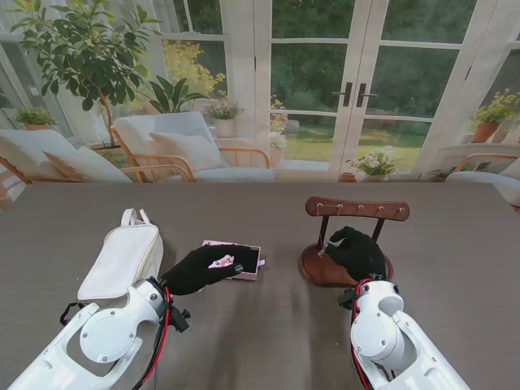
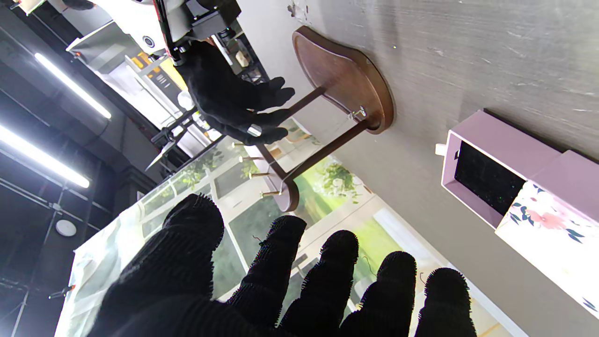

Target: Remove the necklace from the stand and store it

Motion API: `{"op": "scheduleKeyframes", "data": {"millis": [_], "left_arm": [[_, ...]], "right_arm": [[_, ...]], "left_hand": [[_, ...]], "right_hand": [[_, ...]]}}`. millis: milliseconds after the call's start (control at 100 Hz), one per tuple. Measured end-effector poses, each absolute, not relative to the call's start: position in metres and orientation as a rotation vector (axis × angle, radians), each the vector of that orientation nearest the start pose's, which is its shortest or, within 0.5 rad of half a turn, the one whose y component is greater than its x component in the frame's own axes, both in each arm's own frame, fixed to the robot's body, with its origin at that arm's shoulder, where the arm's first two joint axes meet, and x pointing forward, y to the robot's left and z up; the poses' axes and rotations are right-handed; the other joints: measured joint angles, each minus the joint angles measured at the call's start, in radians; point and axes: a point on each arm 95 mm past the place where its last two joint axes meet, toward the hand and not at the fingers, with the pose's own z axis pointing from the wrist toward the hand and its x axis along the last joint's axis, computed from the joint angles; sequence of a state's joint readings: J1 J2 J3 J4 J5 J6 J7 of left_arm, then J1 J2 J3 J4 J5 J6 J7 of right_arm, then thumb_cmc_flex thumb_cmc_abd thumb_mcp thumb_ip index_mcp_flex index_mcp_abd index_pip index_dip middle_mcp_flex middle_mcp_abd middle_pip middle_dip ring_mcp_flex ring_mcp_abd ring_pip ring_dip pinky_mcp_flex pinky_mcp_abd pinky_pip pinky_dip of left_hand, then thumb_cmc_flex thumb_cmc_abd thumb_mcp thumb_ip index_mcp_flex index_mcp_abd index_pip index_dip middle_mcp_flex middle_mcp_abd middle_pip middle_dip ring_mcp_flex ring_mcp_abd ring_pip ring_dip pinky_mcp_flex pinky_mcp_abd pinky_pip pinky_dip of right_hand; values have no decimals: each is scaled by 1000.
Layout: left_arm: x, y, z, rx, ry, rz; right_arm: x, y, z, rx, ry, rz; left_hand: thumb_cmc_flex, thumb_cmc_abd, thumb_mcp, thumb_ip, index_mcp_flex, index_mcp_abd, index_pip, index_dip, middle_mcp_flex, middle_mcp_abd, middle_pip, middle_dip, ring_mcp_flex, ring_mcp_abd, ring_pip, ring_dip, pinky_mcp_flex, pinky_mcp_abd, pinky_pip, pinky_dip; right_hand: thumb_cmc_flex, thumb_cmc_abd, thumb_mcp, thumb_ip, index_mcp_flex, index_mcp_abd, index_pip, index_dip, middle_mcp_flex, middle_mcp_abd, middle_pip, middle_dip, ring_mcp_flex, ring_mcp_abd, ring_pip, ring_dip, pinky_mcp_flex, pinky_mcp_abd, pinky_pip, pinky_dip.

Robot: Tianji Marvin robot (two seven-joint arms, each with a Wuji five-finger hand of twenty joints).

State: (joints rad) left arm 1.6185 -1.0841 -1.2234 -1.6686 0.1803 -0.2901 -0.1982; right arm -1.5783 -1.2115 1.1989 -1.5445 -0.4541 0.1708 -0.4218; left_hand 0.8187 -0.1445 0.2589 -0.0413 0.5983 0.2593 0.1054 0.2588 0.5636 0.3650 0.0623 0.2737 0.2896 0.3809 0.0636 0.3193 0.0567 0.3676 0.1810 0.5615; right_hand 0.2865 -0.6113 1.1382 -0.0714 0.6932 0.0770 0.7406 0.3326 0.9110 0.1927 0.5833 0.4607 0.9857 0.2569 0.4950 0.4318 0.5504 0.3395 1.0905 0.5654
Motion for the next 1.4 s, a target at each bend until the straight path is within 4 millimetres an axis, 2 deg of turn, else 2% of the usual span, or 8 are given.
{"op": "scheduleKeyframes", "data": {"millis": [20,200,510,850,1060,1340,1400], "left_arm": [[372,-32,-310,-1777,1373,-2251],[371,-32,-310,-1788,1391,-2246],[373,-35,-311,-1801,1422,-2236],[376,-38,-314,-1822,1457,-2209],[377,-38,-314,-1830,1471,-2200],[377,-38,-315,-1839,1483,-2189],[377,-38,-315,-1841,1486,-2186]], "right_arm": [[401,-4,-335,1687,693,1689],[407,-4,-342,1692,665,1626],[417,-3,-349,1712,659,1585],[433,3,-357,1749,622,1566],[441,9,-355,1750,587,1575],[446,15,-354,1749,550,1583],[448,16,-354,1757,530,1584]], "left_hand": [[0,0,0,0,0,0,0,0,0,0,0,0,0,0,0,0,0,0,0,0],[0,0,0,0,0,0,0,0,10,1,2,0,0,0,0,0,0,0,0,0],[0,0,0,0,0,0,0,0,11,3,2,0,1,1,0,0,1,0,0,0],[0,0,0,0,0,0,0,0,20,6,4,0,1,2,0,0,1,0,0,0],[0,0,-16,0,0,0,0,0,20,7,4,0,1,2,0,0,2,0,0,0],[1,1,-26,0,0,0,0,0,20,7,4,0,1,2,0,0,2,0,0,0],[1,1,-26,0,0,0,0,0,20,7,4,1,1,2,0,0,2,0,0,0]], "right_hand": [[0,0,0,0,0,0,0,0,1,0,0,0,-8,-2,0,0,0,0,1,-20],[0,0,0,0,-5,30,0,0,1,0,0,0,-8,-3,1,0,0,0,13,-21],[0,0,0,0,-185,76,-36,-2,0,0,0,0,-8,-3,1,0,0,0,20,-46],[1,0,0,0,-259,85,-41,-42,-2,-1,4,0,-8,-3,6,0,0,0,30,-46],[2,0,0,0,-253,73,-24,-43,-2,-1,17,0,4,-3,24,1,0,0,54,-46],[15,3,2,0,-112,55,47,-43,18,-1,19,0,57,-6,62,14,0,0,90,-46],[46,19,2,0,-75,47,68,-34,28,-1,20,0,68,-7,73,20,0,0,94,-46]]}}
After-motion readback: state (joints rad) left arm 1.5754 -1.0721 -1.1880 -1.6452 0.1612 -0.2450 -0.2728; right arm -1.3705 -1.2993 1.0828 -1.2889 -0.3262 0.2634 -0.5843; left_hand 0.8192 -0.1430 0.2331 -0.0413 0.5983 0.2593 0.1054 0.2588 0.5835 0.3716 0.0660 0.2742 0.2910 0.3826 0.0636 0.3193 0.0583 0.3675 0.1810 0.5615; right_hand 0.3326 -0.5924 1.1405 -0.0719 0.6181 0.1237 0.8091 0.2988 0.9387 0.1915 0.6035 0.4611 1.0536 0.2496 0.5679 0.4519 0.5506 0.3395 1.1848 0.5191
